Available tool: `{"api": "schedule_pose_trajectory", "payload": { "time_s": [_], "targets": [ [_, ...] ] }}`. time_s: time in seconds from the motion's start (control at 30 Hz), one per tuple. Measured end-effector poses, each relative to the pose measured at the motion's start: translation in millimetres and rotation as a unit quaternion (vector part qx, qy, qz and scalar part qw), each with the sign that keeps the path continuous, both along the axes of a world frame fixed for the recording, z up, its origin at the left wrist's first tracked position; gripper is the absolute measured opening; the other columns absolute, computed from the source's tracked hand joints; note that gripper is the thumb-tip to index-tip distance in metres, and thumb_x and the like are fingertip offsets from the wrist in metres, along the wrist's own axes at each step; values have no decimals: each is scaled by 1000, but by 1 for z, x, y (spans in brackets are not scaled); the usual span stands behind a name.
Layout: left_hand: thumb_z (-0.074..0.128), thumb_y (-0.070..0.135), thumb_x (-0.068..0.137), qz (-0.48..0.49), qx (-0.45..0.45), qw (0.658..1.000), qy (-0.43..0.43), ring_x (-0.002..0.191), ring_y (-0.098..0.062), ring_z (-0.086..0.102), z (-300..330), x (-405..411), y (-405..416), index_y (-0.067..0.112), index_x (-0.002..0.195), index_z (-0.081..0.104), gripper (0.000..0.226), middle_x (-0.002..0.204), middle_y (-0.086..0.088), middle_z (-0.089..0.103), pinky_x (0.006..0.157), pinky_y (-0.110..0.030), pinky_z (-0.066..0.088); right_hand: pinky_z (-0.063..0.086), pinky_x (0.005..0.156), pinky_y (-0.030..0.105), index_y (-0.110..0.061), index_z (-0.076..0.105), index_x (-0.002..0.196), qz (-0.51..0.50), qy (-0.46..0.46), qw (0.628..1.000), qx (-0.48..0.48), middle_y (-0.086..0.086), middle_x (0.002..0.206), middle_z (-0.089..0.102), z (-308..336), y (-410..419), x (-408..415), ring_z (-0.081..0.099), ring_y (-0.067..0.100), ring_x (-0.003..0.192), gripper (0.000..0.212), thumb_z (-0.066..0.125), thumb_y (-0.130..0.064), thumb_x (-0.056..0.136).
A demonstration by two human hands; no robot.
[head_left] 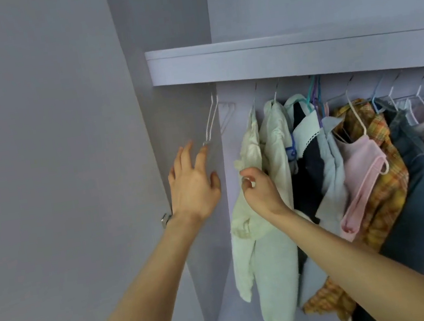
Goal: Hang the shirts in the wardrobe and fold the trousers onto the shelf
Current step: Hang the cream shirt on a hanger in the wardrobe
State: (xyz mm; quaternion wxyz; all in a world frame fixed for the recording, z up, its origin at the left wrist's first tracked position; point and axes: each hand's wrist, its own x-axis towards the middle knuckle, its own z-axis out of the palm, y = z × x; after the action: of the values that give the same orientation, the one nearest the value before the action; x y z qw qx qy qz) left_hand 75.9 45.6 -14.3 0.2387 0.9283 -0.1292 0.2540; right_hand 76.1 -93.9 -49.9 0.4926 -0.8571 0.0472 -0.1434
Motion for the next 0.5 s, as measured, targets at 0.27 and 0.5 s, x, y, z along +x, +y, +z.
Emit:
{"api": "schedule_pose_trajectory", "payload": {
  "time_s": [0.27,0.5],
  "targets": [
    [49,17,92,101,-81,986,108,126,-24,42,-85,-131,66,12,133,48,41,135,-6,47,103,-39,35,45,83,27,-10,60,107,215,127,967,-39,5,102,68,-60,59,-88,61,20,98,27,39,-5,92],
    [52,15,91,380,-156,900,147,115,-28,52,-153,-290,130,12,124,57,34,126,-7,56,96,-36,40,48,77,30,-10,62,96,476,187,852,-113,0,79,65,-124,148,-168,63,19,77,25,38,-2,92]
  ]
}}
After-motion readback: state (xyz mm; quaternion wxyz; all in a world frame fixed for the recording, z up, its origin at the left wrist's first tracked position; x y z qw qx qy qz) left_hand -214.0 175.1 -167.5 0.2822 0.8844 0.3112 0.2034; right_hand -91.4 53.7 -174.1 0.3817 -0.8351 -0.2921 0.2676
